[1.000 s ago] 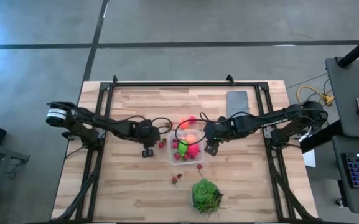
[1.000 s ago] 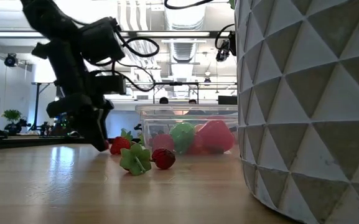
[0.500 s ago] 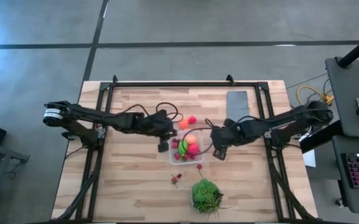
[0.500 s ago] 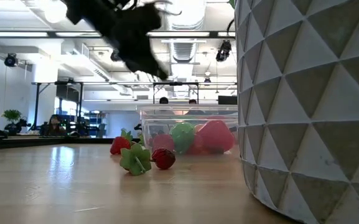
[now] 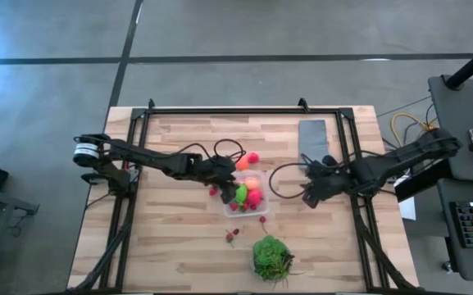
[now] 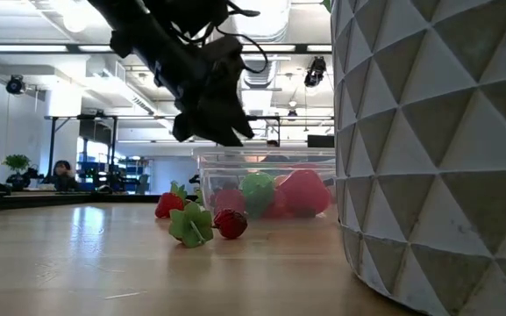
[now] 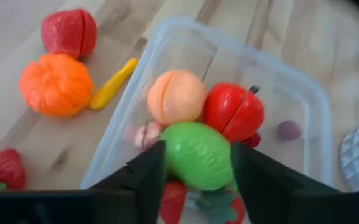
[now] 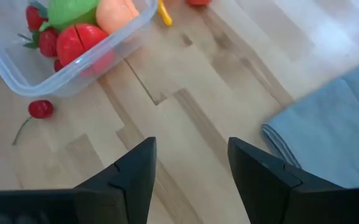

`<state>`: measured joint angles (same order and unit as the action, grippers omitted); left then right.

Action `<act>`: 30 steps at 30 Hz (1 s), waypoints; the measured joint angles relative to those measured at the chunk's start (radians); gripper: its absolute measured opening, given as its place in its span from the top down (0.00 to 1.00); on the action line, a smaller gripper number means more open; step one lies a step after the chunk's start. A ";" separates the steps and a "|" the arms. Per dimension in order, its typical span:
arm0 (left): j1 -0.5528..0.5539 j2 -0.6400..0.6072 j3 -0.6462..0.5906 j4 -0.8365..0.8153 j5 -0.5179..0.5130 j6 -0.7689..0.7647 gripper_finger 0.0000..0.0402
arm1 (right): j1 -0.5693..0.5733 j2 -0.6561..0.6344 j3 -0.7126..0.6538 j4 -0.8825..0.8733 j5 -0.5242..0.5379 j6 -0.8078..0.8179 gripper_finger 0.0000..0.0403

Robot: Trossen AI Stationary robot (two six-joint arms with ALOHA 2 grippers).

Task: Pick and placing Produce into tupperware
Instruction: Put the red cherry into the transparent container

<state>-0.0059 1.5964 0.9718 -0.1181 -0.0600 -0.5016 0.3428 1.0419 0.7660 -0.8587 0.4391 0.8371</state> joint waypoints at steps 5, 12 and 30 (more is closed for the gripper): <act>-0.005 -0.047 0.000 0.007 0.021 -0.015 0.42 | 0.000 -0.038 -0.009 0.004 0.001 -0.070 0.52; -0.069 -0.117 -0.014 -0.249 0.081 -0.016 0.39 | -0.015 -0.003 -0.037 0.075 -0.089 -0.119 0.52; -0.255 -0.195 -0.366 -0.246 -0.030 0.101 0.51 | -0.060 0.359 0.075 0.331 -0.421 0.121 0.52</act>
<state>-0.2608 1.4018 0.6063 -0.3642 -0.0901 -0.4004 0.2829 1.4011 0.8410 -0.5273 0.0182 0.9578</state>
